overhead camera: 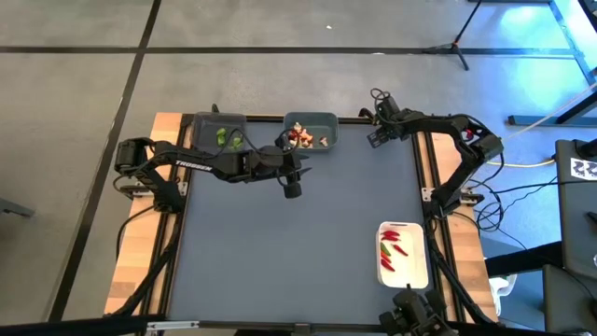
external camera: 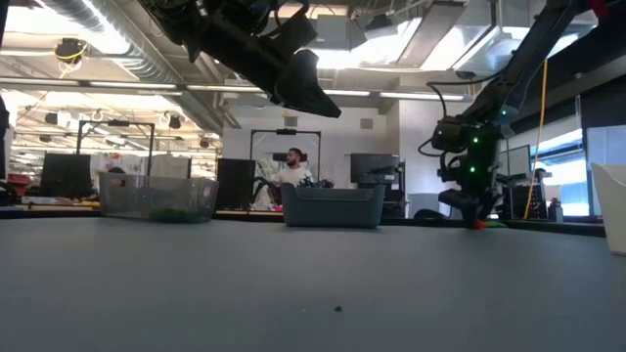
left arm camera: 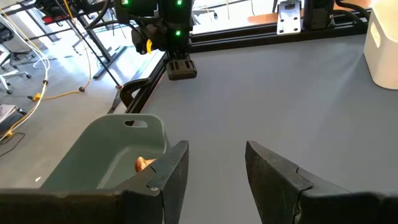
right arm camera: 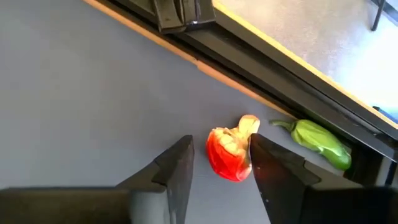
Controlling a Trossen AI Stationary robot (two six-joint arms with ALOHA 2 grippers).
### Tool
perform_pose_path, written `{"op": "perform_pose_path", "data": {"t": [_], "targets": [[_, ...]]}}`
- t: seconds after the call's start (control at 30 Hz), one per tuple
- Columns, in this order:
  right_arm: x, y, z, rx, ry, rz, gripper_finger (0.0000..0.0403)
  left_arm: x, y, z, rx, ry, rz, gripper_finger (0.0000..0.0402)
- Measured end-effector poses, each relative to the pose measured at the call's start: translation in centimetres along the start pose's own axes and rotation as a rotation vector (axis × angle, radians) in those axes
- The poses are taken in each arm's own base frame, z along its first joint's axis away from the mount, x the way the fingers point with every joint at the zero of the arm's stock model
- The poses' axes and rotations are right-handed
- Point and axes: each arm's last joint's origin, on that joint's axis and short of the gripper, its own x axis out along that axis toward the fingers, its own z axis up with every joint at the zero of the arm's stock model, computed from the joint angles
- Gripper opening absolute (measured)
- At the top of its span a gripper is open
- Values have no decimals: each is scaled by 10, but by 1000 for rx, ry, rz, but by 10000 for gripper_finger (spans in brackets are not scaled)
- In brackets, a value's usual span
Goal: Sort produce into baskets
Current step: Put the red mushroom into the blue bin
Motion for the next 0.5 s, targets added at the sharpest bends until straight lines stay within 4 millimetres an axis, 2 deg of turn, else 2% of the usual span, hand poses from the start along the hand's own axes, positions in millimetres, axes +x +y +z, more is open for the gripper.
{"op": "perform_pose_path", "data": {"t": [0.13, 0.37, 0.5], "targets": [[0, 0, 0, -5, 0, 12, 139, 0, 0, 0, 0, 0, 0, 155], [1, 0, 0, -31, -7, 15, 45, 0, 0, 0, 0, 0, 0, 155], [0, 0, 2, -34, -12, 20, 16, 0, 0, 0, 0, 0, 1, 155]]}}
